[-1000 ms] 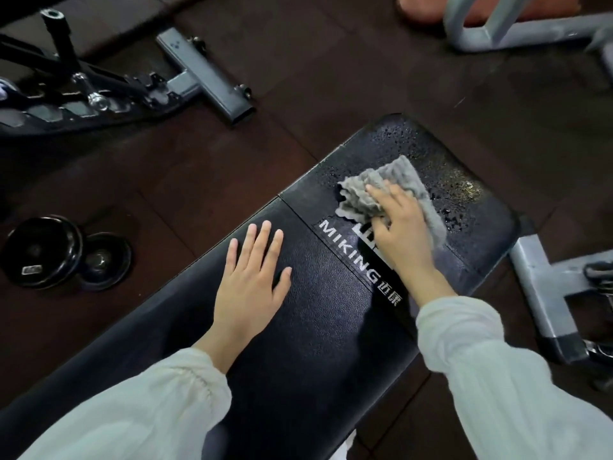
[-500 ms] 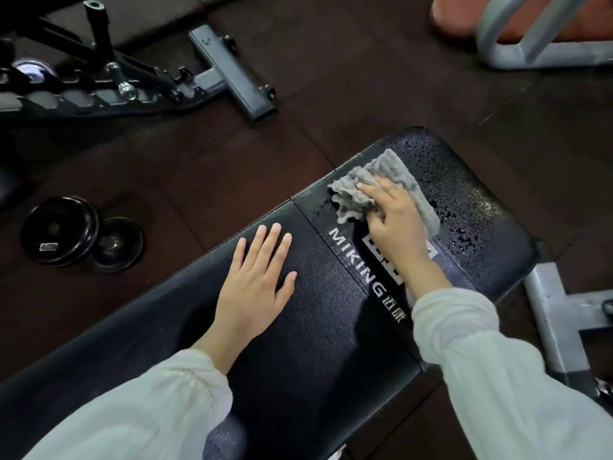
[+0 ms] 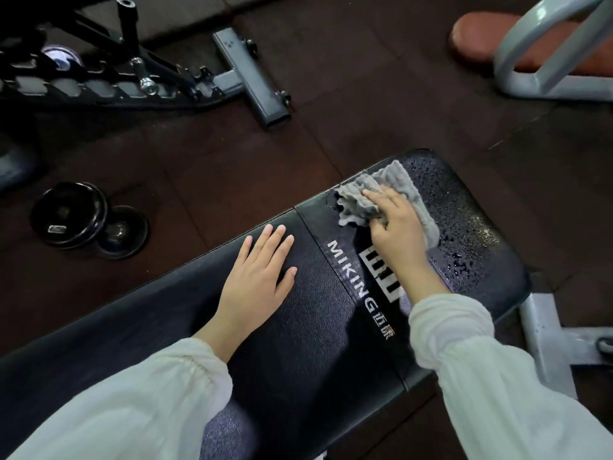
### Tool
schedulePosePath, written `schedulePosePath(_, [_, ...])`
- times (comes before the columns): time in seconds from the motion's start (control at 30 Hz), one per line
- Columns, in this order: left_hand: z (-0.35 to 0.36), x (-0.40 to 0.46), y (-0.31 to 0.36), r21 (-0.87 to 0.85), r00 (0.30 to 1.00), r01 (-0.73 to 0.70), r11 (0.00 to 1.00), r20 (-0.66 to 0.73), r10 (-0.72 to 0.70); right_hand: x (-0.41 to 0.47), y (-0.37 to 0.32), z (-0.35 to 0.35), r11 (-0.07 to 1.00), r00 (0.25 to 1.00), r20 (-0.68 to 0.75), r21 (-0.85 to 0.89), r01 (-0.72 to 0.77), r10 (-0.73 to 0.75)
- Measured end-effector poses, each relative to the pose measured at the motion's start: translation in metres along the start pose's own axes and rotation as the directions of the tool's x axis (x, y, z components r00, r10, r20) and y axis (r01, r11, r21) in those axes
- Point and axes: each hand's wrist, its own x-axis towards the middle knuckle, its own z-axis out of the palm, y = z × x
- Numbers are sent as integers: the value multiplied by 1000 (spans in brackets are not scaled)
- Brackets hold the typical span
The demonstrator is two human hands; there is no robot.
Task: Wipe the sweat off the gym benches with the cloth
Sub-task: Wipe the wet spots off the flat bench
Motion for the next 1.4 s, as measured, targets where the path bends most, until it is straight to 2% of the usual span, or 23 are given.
schedulePosePath(0.1, [3,7,6,38,1000,19,999,14,-20,8,-27,17,998,998,34,19,59,-59])
schedulePosePath(0.17, [6,9,7,55,1000,24,998,16,-25,-1,-40,27,981,976,97,37,190,-193])
schedulePosePath(0.23, [9,9,7,66,1000,16,998,2,-16,-16,-37,29,947,934,154,69,315,-322])
schedulePosePath(0.3, [11,7,6,59,1000,4,998,-9,-3,-28,-20,21,932,909,205,62,357,-362])
schedulePosePath(0.37, [10,8,5,58,1000,-2,998,-12,3,-34,2,6,947,928,189,35,320,-321])
schedulePosePath(0.43, [10,9,4,48,1000,-2,999,-17,2,-26,16,-3,981,973,127,4,193,-192])
schedulePosePath(0.5, [11,8,4,37,1000,4,999,-24,-3,-7,15,-2,997,996,56,-27,76,-74])
schedulePosePath(0.57, [12,8,5,35,999,13,999,-36,-12,13,2,6,999,999,-6,-14,41,-41])
schedulePosePath(0.63, [13,8,6,33,999,19,999,-46,-17,20,-17,17,996,996,-1,14,84,-84])
schedulePosePath(0.73, [13,8,6,40,999,6,999,-45,-4,1,-35,29,953,949,99,64,296,-301])
schedulePosePath(0.8, [11,8,6,45,999,3,999,-46,-1,-13,-26,25,920,912,126,65,386,-391])
schedulePosePath(0.87, [11,8,5,38,999,-2,999,-50,4,-16,-3,15,931,927,89,39,362,-365])
schedulePosePath(0.97, [12,8,3,18,998,-2,1000,-55,3,-4,20,0,992,992,16,16,128,-129])
schedulePosePath(1.07, [12,6,3,-2,999,6,1000,-50,-6,21,11,-1,999,999,-28,8,37,-37])
schedulePosePath(1.13, [13,7,4,3,999,4,1000,-51,-4,33,-6,6,997,997,7,9,77,-77])
schedulePosePath(1.27, [13,8,4,-18,999,3,1000,-53,-4,14,-25,14,949,933,171,52,311,-316])
schedulePosePath(1.33, [11,10,5,-53,997,19,998,-71,-23,-2,-12,7,931,919,150,74,356,-364])
schedulePosePath(1.4, [6,18,9,-101,995,1,995,-96,-11,-13,12,-3,950,945,95,49,310,-313])
